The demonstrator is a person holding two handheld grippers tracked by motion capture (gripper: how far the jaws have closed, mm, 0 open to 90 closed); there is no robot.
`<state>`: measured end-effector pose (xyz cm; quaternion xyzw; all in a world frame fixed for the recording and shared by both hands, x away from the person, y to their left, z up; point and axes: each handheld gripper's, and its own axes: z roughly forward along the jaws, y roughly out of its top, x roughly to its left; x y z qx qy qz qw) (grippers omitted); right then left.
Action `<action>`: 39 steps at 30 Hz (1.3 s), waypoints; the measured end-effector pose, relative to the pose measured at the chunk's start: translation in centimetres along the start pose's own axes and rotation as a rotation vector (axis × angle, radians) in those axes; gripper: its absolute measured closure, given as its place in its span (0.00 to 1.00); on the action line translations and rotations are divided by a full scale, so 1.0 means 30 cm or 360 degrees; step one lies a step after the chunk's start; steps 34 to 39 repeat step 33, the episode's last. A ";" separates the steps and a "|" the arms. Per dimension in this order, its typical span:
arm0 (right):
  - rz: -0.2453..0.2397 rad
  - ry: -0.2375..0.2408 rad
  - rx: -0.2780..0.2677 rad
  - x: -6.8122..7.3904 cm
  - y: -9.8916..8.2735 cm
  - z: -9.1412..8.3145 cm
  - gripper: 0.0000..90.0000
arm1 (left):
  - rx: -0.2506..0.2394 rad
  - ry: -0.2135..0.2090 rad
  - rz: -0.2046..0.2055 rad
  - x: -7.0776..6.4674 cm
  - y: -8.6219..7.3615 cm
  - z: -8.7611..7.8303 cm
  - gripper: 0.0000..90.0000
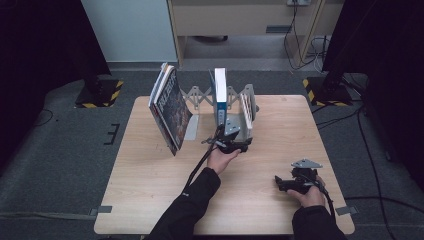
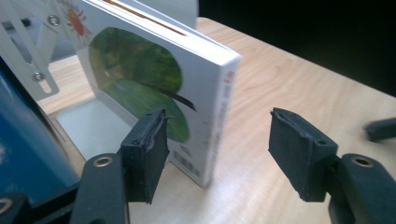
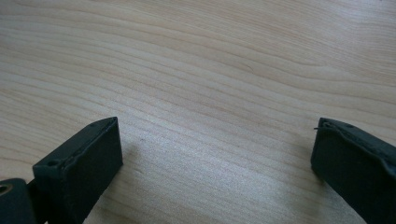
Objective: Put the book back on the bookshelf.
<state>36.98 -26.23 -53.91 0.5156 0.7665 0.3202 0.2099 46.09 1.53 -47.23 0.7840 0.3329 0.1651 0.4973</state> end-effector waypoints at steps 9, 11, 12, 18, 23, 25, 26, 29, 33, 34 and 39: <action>0.0000 0.0000 0.0000 0.000 0.000 0.000 0.03 | 0.0091 -0.0079 -0.0032 0.018 -0.053 -0.139 0.34; 0.0001 0.0000 0.0000 0.000 0.000 0.000 0.03 | 0.0122 -0.0081 -0.0038 0.027 -0.072 -0.172 0.34; 0.0000 0.0000 0.0000 0.000 0.000 0.000 0.03 | 0.0139 -0.0076 -0.0046 0.031 -0.082 -0.188 0.33; 0.0001 0.0000 0.0000 0.000 0.000 0.000 0.03 | 0.0226 -0.0090 -0.0076 0.066 -0.160 -0.304 0.29; 0.0001 0.0000 -0.0001 0.000 0.000 0.000 0.03 | 0.0274 -0.0078 -0.0157 0.114 -0.256 -0.431 0.25; 0.0002 0.0000 -0.0001 0.000 0.000 0.000 0.03 | 0.0276 -0.0043 -0.0196 0.143 -0.298 -0.483 0.24; 0.0002 0.0002 0.0000 0.000 0.000 0.000 0.03 | 0.0277 -0.0023 -0.0233 0.159 -0.316 -0.508 0.23; 0.0004 0.0003 0.0000 0.000 0.000 -0.001 0.03 | 0.0277 0.0041 -0.0302 0.208 -0.361 -0.579 0.20; 0.0008 -0.0007 -0.0010 -0.002 -0.002 -0.003 0.06 | 0.0336 0.0158 -0.0325 0.273 -0.420 -0.651 0.16; 0.0008 -0.0007 -0.0010 -0.002 -0.002 -0.003 0.06 | 0.0336 0.0158 -0.0325 0.273 -0.420 -0.651 0.16; 0.0008 -0.0007 -0.0010 -0.002 -0.002 -0.003 0.06 | 0.0336 0.0158 -0.0325 0.273 -0.420 -0.651 0.16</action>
